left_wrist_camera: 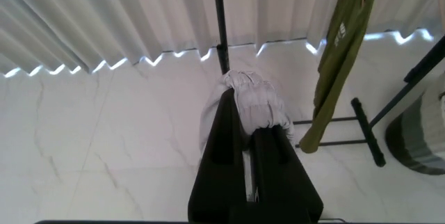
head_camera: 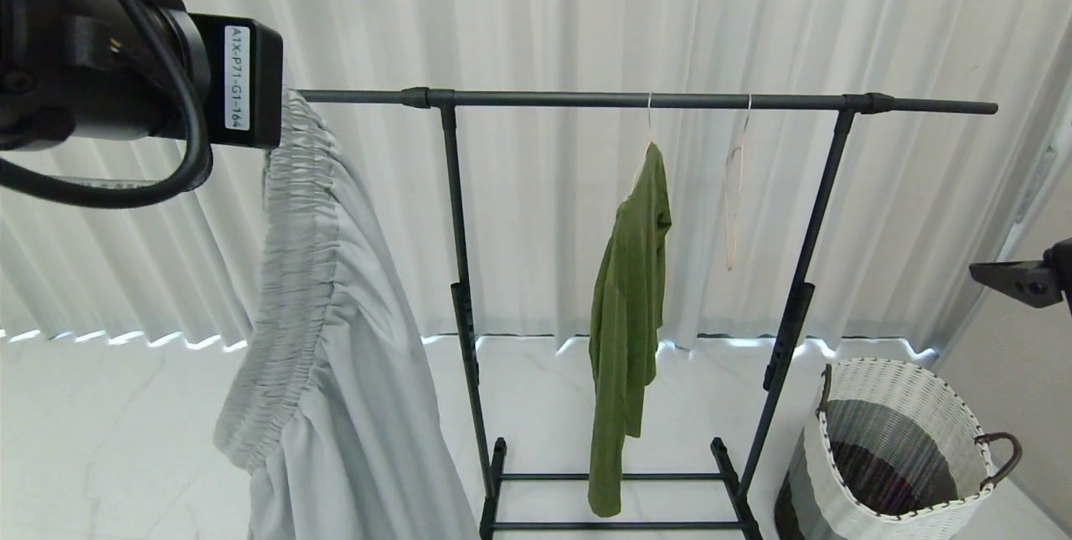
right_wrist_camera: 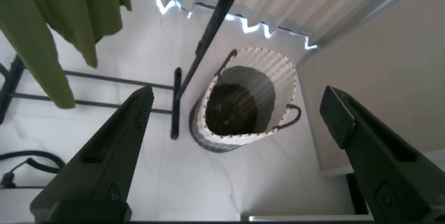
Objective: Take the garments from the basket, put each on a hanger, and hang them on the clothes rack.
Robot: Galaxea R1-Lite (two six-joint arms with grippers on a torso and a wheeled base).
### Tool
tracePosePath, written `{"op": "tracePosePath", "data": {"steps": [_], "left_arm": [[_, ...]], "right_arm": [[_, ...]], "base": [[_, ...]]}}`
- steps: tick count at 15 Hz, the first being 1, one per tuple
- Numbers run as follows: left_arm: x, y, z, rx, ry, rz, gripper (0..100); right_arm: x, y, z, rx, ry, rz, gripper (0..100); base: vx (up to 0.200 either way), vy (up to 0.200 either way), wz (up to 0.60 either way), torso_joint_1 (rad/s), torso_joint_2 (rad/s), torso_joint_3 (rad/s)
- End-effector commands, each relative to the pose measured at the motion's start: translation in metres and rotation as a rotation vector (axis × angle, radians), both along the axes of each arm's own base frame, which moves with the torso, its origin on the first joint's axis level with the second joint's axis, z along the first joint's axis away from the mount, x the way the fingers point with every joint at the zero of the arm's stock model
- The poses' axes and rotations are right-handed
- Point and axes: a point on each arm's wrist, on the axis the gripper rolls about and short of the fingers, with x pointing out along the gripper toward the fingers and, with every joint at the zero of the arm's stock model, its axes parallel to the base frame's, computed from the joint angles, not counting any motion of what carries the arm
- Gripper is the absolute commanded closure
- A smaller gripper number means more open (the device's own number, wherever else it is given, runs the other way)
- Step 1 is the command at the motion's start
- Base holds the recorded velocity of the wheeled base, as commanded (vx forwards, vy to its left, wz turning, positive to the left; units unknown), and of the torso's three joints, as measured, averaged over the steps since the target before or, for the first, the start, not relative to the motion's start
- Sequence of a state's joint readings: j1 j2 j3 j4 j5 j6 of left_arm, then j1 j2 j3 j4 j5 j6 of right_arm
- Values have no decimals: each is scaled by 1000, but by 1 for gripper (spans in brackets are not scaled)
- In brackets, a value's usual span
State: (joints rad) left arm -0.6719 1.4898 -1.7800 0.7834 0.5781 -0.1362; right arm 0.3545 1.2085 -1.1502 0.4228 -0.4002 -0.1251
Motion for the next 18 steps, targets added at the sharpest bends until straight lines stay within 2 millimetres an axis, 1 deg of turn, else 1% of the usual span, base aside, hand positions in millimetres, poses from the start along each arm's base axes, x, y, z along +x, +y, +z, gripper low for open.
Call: {"op": "tracePosePath", "data": {"steps": [1, 4, 7, 9, 13, 18], "left_arm": [[0, 0, 0, 0, 1, 0, 100], [0, 0, 0, 1, 2, 0, 100], [1, 0, -1, 3, 4, 0, 100], [1, 0, -1, 3, 4, 0, 100], [0, 0, -1, 2, 3, 0, 100], [1, -1, -2, 5, 7, -1, 100]], "right_arm": [[0, 0, 0, -1, 2, 0, 0], [0, 0, 0, 1, 2, -1, 0], [1, 0, -1, 1, 3, -1, 0], [1, 0, -1, 1, 2, -1, 0], [4, 1, -9, 2, -14, -2, 0], [7, 3, -13, 6, -3, -3, 0]], "base": [[0, 0, 0, 266, -520, -242], [0, 0, 0, 214, -400, -186], [0, 0, 0, 42, -72, -28], [200, 0, 0, 7, -19, -2], [200, 0, 0, 1, -1, 2], [200, 0, 0, 6, 1, 3]]}}
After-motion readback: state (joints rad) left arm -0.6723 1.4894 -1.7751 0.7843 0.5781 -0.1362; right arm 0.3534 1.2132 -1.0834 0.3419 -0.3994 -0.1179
